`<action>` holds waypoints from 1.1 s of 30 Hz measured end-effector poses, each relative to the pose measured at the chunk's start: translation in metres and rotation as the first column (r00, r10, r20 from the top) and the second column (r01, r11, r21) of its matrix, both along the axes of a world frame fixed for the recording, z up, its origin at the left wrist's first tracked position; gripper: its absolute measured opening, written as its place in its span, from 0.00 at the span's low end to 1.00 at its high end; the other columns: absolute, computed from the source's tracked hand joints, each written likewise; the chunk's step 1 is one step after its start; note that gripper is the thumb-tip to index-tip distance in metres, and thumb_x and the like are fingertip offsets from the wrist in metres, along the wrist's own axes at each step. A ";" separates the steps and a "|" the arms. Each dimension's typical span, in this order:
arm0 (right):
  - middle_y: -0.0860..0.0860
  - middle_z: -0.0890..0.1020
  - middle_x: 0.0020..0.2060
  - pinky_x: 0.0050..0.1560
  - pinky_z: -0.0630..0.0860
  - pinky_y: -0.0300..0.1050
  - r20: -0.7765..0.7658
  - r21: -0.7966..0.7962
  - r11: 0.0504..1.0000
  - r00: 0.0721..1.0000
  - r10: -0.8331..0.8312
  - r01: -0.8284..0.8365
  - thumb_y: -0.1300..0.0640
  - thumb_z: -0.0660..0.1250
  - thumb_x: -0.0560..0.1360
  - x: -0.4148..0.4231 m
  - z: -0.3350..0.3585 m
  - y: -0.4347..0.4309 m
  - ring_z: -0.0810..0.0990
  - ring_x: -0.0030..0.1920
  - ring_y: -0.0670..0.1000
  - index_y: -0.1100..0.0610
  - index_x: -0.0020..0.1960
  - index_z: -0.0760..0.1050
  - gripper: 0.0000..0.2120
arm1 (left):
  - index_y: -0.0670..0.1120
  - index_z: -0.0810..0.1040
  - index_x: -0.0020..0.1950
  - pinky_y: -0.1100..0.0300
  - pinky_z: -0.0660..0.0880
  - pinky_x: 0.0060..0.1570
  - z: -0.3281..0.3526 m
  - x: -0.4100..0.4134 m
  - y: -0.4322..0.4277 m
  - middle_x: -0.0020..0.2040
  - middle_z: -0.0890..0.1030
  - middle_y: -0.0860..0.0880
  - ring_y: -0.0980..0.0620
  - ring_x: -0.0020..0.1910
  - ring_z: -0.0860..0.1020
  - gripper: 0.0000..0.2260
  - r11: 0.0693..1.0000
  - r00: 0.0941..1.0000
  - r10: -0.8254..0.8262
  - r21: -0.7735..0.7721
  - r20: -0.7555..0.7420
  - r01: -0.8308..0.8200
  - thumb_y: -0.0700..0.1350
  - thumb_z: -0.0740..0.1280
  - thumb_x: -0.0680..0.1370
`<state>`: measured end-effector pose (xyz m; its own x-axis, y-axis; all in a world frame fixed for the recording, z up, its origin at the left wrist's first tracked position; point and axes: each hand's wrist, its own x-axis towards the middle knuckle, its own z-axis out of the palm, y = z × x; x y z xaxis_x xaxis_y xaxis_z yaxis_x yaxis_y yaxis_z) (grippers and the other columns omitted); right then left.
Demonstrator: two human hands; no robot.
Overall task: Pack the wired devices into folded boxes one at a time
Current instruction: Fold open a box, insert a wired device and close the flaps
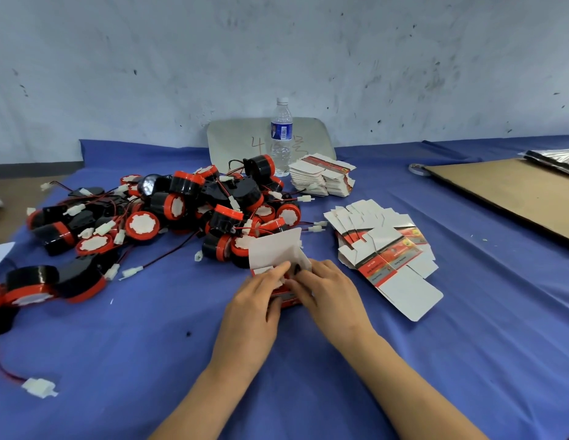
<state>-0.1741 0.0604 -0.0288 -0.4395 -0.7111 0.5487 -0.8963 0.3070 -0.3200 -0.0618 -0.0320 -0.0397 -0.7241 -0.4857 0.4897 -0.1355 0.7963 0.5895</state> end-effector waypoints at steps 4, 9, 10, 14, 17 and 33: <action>0.50 0.77 0.42 0.41 0.72 0.47 0.100 0.101 0.991 0.990 -0.097 0.087 0.45 0.61 0.80 -0.002 0.004 -0.001 0.75 0.45 0.53 0.53 0.65 0.67 0.18 | 0.59 0.65 0.74 0.80 0.64 0.53 0.001 0.002 -0.002 0.63 0.77 0.56 0.62 0.59 0.74 0.30 0.999 1.000 0.007 0.051 0.016 -0.008 0.37 0.69 0.77; 0.50 0.79 0.43 0.42 0.72 0.45 0.117 0.064 0.983 0.976 -0.181 0.175 0.48 0.61 0.81 0.000 -0.003 -0.003 0.76 0.44 0.52 0.51 0.66 0.70 0.16 | 0.58 0.63 0.75 0.72 0.68 0.58 0.001 0.002 -0.003 0.65 0.75 0.55 0.60 0.62 0.73 0.30 0.997 1.000 -0.007 0.071 0.014 0.006 0.36 0.67 0.78; 0.49 0.78 0.42 0.41 0.73 0.46 0.183 -0.012 0.985 0.968 -0.169 0.174 0.50 0.64 0.80 0.001 -0.005 -0.003 0.76 0.42 0.51 0.52 0.61 0.75 0.12 | 0.58 0.64 0.74 0.72 0.68 0.58 0.001 0.002 -0.002 0.65 0.75 0.55 0.60 0.63 0.73 0.30 0.998 1.000 -0.020 0.063 0.011 0.019 0.35 0.66 0.78; 0.46 0.77 0.43 0.37 0.70 0.33 0.525 -0.251 0.954 0.851 -0.008 0.164 0.60 0.72 0.74 -0.002 -0.005 -0.007 0.74 0.38 0.45 0.53 0.43 0.76 0.05 | 0.55 0.66 0.74 0.75 0.65 0.59 0.001 0.002 -0.003 0.66 0.73 0.56 0.60 0.64 0.71 0.28 0.999 0.999 -0.044 0.030 0.016 0.043 0.34 0.65 0.78; 0.45 0.79 0.49 0.40 0.72 0.34 0.618 -0.284 0.952 0.781 0.094 0.111 0.61 0.72 0.74 -0.006 -0.004 -0.008 0.77 0.43 0.44 0.54 0.42 0.76 0.06 | 0.53 0.68 0.74 0.72 0.66 0.61 -0.001 0.000 -0.004 0.66 0.74 0.55 0.58 0.65 0.71 0.27 0.999 0.999 -0.034 0.038 0.013 0.033 0.34 0.65 0.78; 0.48 0.77 0.52 0.41 0.74 0.33 0.722 -0.194 0.978 0.686 0.088 0.079 0.61 0.68 0.75 -0.010 -0.002 -0.007 0.78 0.45 0.45 0.50 0.45 0.75 0.06 | 0.51 0.73 0.69 0.65 0.70 0.61 -0.002 -0.001 -0.003 0.65 0.74 0.53 0.55 0.65 0.72 0.23 1.000 0.999 -0.010 -0.029 0.052 0.012 0.34 0.66 0.77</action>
